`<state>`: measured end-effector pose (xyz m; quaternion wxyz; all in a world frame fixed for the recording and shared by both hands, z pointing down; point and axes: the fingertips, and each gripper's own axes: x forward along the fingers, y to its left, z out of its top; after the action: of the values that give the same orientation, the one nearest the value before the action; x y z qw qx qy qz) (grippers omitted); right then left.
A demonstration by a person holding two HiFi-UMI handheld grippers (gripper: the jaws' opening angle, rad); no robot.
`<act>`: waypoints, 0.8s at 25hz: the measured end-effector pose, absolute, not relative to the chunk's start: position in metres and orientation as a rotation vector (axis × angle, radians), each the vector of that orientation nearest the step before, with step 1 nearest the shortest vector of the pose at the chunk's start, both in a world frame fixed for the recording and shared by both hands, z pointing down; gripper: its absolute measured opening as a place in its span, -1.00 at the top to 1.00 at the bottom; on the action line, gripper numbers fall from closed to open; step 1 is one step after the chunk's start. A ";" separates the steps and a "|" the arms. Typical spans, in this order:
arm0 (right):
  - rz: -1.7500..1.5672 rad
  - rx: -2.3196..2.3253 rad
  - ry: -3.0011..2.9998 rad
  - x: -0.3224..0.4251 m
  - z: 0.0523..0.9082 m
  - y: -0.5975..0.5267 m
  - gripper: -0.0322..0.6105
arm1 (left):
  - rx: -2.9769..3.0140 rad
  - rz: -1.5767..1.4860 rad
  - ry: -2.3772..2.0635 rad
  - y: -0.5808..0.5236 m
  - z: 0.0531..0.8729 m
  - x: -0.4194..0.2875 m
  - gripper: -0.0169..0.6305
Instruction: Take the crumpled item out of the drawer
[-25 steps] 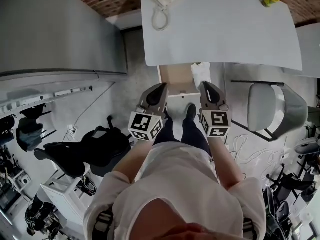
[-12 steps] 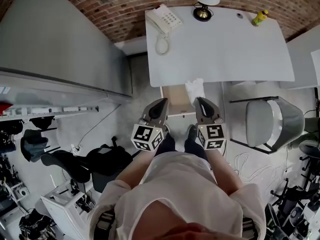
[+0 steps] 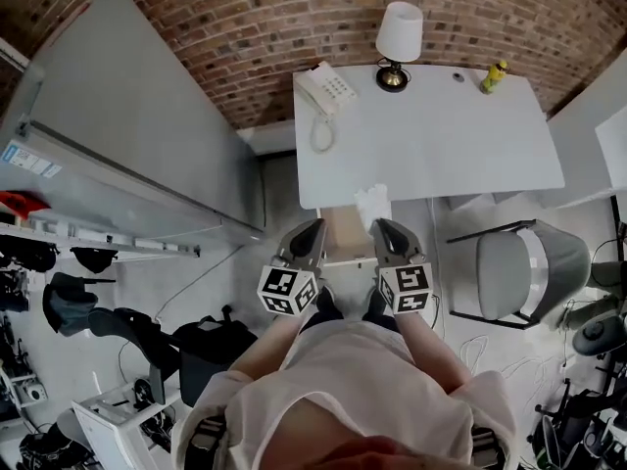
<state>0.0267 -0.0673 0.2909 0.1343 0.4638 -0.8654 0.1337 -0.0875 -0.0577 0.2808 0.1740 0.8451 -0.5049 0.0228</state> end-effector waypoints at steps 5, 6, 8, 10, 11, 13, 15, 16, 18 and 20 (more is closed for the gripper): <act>0.352 1.354 -2.543 0.024 0.272 -0.070 0.85 | 2.407 0.044 -1.449 -0.057 0.268 -0.090 0.92; 0.347 1.356 -2.548 0.024 0.269 -0.070 0.85 | 2.409 0.039 -1.451 -0.056 0.265 -0.091 0.92; 0.335 1.360 -2.559 0.023 0.262 -0.070 0.84 | 2.415 0.032 -1.459 -0.056 0.260 -0.092 0.92; 0.319 1.366 -2.573 0.022 0.255 -0.071 0.85 | 2.425 0.027 -1.471 -0.057 0.254 -0.095 0.92; 0.311 1.368 -2.580 0.022 0.252 -0.072 0.85 | 2.430 0.025 -1.477 -0.057 0.252 -0.097 0.92; 0.296 1.374 -2.592 0.023 0.245 -0.072 0.85 | 2.434 0.020 -1.492 -0.055 0.247 -0.101 0.92; 0.285 1.382 -2.600 0.024 0.238 -0.071 0.85 | 2.431 0.009 -1.509 -0.054 0.242 -0.106 0.92; 0.279 1.387 -2.604 0.024 0.235 -0.072 0.85 | 2.430 0.002 -1.517 -0.053 0.240 -0.108 0.92; 0.263 1.398 -2.614 0.024 0.227 -0.074 0.85 | 2.433 -0.014 -1.532 -0.054 0.235 -0.112 0.92; 0.246 1.405 -2.627 0.025 0.219 -0.074 0.84 | 2.435 -0.030 -1.545 -0.054 0.228 -0.114 0.92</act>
<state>0.0247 -0.0737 0.2190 0.0763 0.4687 -0.8762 0.0820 -0.1138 -0.0535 0.2282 0.1285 0.8374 -0.5312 -0.0104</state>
